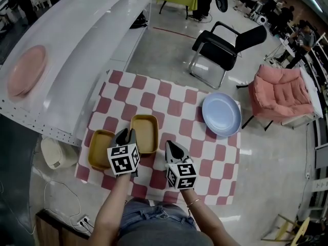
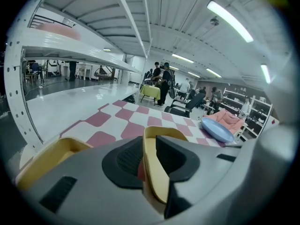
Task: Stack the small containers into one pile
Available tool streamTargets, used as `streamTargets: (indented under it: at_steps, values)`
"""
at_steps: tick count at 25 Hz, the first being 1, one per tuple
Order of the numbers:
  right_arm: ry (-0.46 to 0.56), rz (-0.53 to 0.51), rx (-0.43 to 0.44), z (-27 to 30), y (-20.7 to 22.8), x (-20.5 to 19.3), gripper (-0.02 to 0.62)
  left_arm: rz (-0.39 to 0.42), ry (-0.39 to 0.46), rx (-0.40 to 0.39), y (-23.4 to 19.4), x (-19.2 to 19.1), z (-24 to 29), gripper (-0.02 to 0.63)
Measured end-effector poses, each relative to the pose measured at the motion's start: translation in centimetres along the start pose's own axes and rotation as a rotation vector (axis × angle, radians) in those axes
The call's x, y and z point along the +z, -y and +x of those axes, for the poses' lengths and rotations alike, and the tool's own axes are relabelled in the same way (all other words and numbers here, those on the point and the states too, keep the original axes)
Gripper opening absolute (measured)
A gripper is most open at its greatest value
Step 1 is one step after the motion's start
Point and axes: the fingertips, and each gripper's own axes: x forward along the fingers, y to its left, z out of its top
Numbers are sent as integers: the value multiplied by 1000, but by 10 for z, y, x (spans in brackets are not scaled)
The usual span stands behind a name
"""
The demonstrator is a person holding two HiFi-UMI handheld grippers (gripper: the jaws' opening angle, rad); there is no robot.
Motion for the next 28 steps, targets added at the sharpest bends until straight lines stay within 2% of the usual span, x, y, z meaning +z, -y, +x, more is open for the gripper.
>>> streamTargets:
  at_steps: [6, 13, 23, 28]
  values:
    - [34, -28, 77, -6, -26, 11, 11, -10, 65, 41, -12, 8, -36, 97]
    - [42, -67, 201, -7, -74, 12, 11, -21, 114, 133, -50, 2, -83, 91]
    - [1, -113, 352, 2, -140, -3, 11, -77, 114, 253, -120, -27, -129, 92]
    - [-23, -130, 399, 12, -167, -10, 11, -96, 108, 285, -143, -34, -138, 98]
